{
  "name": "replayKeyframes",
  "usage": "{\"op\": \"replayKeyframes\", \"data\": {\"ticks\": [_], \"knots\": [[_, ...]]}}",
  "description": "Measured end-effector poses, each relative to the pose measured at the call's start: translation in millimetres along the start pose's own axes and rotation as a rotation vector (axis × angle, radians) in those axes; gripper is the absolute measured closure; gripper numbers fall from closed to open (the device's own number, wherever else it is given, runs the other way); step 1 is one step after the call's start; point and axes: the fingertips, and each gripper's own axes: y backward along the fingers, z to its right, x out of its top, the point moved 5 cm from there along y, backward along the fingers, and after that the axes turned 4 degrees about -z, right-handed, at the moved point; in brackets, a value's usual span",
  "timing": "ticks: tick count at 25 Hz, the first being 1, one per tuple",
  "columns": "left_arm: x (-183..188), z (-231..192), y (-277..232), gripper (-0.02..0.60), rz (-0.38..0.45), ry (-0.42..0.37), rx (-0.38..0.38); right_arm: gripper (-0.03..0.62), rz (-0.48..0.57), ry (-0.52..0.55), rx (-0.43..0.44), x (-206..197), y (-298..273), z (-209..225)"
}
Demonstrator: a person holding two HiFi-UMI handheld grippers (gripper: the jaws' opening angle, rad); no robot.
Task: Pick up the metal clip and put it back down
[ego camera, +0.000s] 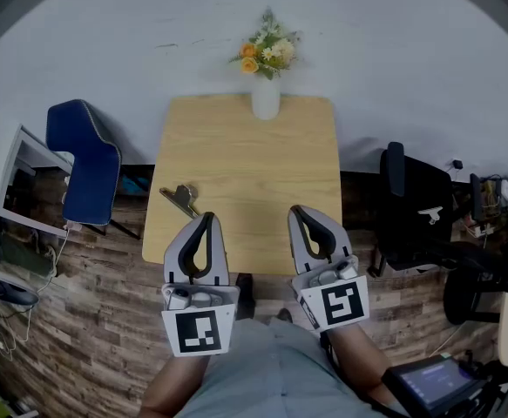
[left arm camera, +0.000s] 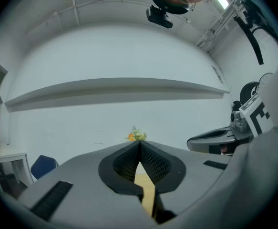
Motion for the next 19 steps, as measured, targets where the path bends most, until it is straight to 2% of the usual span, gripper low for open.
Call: {"op": "replayKeyframes", "data": {"ticks": [19], "knots": [[-1.9, 3.8, -3.9, 0.563, -0.005, 0.000, 0.005, 0.548, 0.003, -0.003, 0.009, -2.7, -2.4, 4.8]]}}
